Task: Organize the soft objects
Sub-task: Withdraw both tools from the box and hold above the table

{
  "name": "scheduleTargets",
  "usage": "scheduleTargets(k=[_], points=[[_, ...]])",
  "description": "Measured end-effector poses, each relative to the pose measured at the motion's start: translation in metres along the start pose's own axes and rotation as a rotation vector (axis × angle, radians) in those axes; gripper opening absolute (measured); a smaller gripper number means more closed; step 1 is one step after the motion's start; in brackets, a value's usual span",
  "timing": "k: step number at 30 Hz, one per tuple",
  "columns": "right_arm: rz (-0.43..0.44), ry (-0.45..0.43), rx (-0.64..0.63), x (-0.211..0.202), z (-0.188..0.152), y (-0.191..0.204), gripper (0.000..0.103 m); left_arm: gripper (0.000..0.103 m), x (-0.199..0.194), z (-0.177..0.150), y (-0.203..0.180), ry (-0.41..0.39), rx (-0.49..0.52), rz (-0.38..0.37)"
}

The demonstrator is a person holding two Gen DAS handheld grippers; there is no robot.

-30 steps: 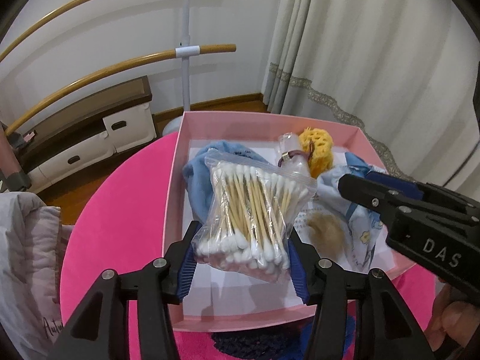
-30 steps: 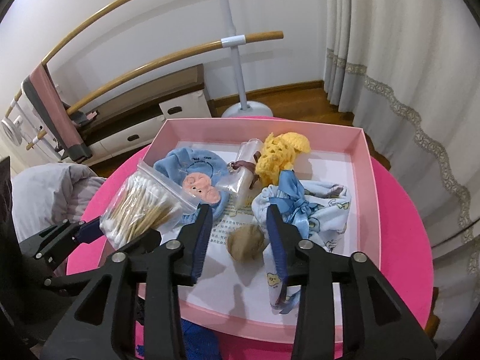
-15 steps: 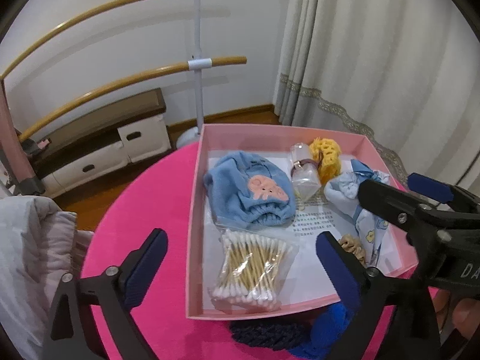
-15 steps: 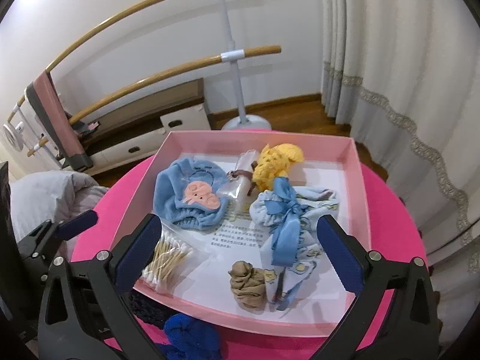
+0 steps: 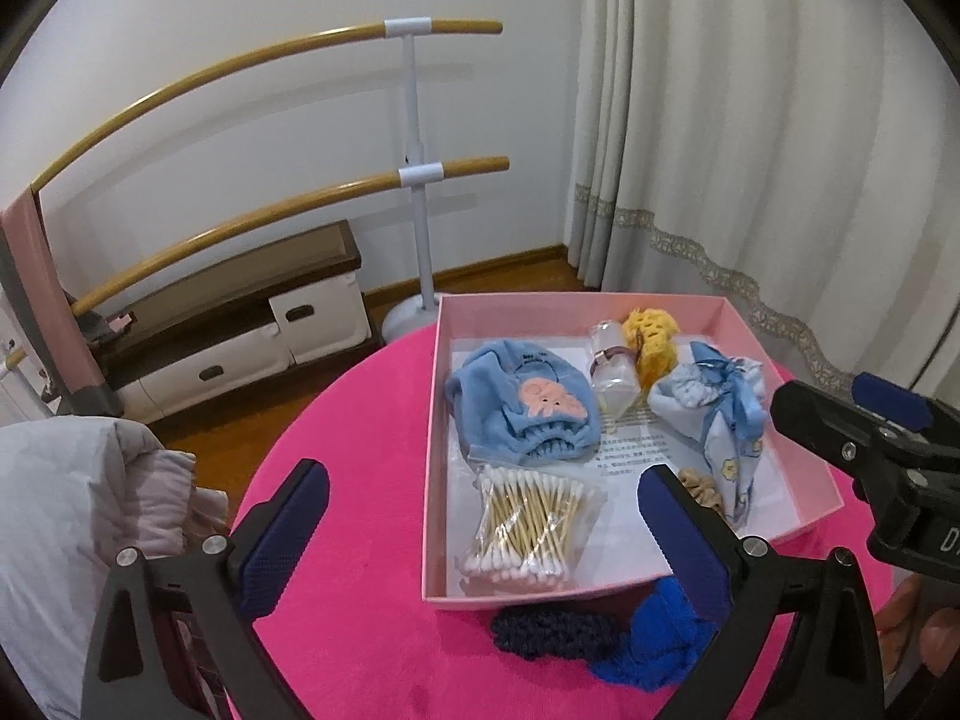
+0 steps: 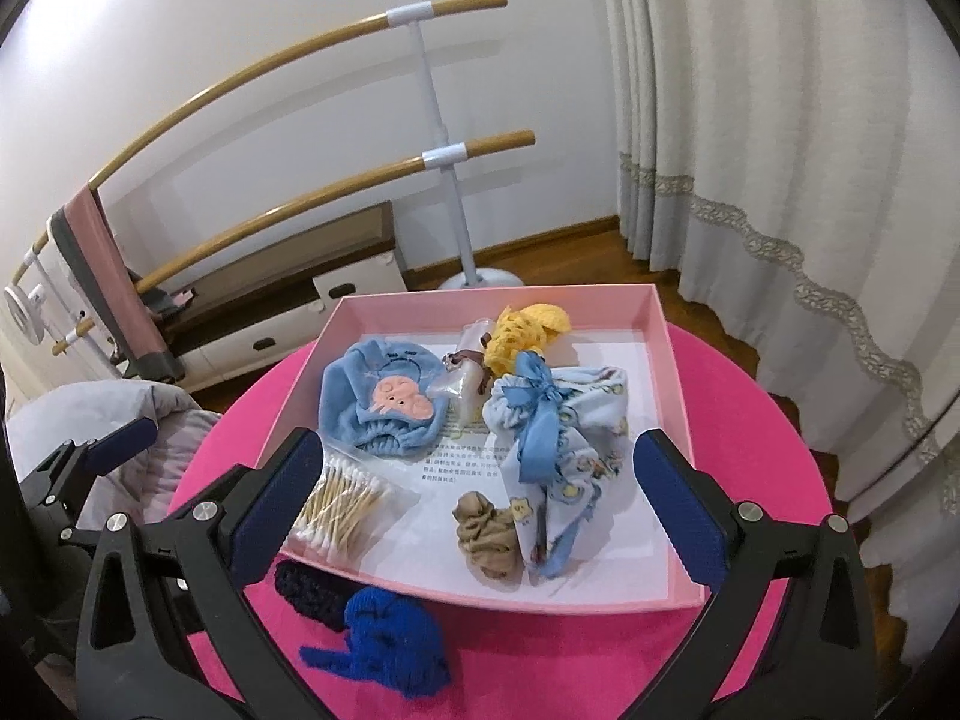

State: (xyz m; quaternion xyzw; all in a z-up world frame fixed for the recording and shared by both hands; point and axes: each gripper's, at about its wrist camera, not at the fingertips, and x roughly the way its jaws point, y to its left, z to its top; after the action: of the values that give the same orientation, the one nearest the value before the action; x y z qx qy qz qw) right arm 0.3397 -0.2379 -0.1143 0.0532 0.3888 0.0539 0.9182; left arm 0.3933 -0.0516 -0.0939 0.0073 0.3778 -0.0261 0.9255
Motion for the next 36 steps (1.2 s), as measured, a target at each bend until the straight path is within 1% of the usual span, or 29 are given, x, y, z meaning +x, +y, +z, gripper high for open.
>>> scheduleTargets(k=[5, 11, 19, 21, 29, 36], points=[[-0.001, -0.042, 0.004, -0.025, -0.01, 0.0, 0.103, 0.102, -0.022, -0.01, 0.0, -0.025, -0.004, -0.008], [-0.017, -0.09, 0.016, -0.059, -0.026, -0.003, 0.103, 0.103, -0.056, -0.025, -0.002, -0.077, 0.0, 0.006], [-0.017, -0.134, 0.034, -0.097, -0.05, -0.004, 0.103, 0.103, -0.088, -0.049, -0.004, -0.105, 0.002, -0.012], [-0.017, -0.145, 0.04, -0.106, -0.057, -0.005, 0.103, 0.103, -0.098, -0.055, -0.003, -0.118, 0.004, -0.004], [-0.047, -0.191, 0.036, -0.144, -0.088, 0.003, 0.103, 0.103, -0.126, -0.086, -0.008, -0.134, 0.012, -0.003], [-0.046, -0.216, 0.034, -0.165, -0.104, 0.013, 0.103, 0.103, -0.15, -0.105, -0.01, -0.157, 0.005, -0.004]])
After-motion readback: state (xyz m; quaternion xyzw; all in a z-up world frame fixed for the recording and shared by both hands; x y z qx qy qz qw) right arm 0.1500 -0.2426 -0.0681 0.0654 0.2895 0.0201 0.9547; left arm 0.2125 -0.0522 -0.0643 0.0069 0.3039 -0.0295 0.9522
